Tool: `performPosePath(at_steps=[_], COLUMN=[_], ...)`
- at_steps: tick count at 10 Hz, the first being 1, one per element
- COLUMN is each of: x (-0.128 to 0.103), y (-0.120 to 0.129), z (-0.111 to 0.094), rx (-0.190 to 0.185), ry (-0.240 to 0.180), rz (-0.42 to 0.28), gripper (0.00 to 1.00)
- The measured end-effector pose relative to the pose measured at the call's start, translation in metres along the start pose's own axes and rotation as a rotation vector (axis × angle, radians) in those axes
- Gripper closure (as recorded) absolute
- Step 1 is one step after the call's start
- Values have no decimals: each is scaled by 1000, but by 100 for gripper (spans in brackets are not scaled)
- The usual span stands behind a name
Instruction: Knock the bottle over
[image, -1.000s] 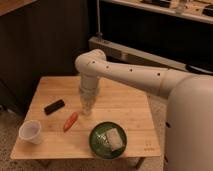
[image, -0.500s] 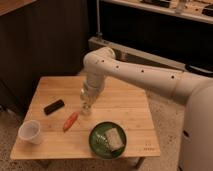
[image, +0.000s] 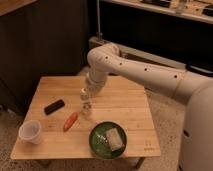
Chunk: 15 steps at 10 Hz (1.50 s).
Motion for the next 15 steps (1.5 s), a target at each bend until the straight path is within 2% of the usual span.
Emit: performPosePath(at_steps=[3, 4, 5, 8, 10, 11, 12, 14, 15], x=[7, 10, 13, 9, 6, 6, 8, 16, 27], y=[24, 28, 29, 44, 57, 62, 65, 62, 56], z=[9, 9, 6, -7, -13, -11, -6, -6, -3], rx=[-7, -24, -24, 20, 35, 37, 39, 22, 22], ry=[-9, -12, -9, -26, -35, -23, 18, 106, 145], rz=[46, 45, 49, 61, 85, 92, 85, 12, -38], gripper=[22, 29, 40, 69, 91, 98, 100, 100, 100])
